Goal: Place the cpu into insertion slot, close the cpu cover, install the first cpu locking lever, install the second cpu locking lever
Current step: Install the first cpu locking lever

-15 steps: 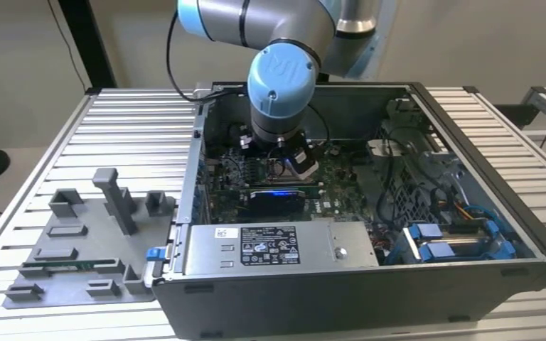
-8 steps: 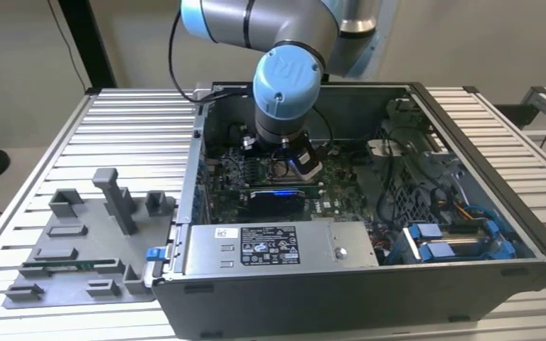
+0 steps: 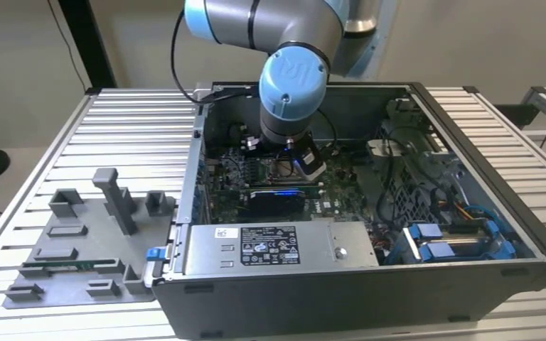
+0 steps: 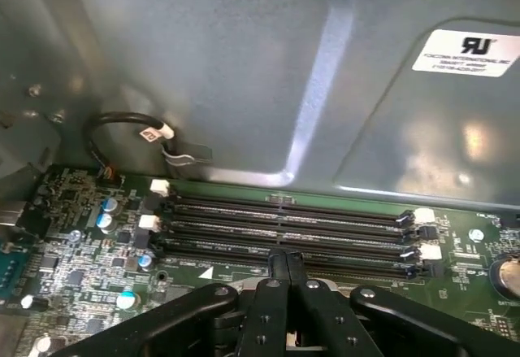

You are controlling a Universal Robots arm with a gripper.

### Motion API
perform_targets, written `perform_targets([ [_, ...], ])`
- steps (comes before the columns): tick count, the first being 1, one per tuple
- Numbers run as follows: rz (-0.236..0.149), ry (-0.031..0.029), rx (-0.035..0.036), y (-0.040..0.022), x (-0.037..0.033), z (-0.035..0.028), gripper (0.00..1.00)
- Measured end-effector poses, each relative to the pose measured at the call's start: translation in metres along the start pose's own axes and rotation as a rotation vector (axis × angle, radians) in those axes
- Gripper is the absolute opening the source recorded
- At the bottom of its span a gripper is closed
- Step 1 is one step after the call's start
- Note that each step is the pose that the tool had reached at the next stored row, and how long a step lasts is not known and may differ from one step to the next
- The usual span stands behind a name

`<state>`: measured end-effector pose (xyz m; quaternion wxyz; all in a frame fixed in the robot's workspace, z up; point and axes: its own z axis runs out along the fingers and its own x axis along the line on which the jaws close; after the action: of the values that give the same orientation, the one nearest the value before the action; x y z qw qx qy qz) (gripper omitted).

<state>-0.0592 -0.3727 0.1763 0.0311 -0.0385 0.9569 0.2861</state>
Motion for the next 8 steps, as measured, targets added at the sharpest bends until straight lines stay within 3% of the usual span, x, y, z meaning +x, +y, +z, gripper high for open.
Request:
perform_targets([
  [8, -0.002, 0.0011, -0.0028, -0.0007, -0.0073, 0.0005, 0.00],
])
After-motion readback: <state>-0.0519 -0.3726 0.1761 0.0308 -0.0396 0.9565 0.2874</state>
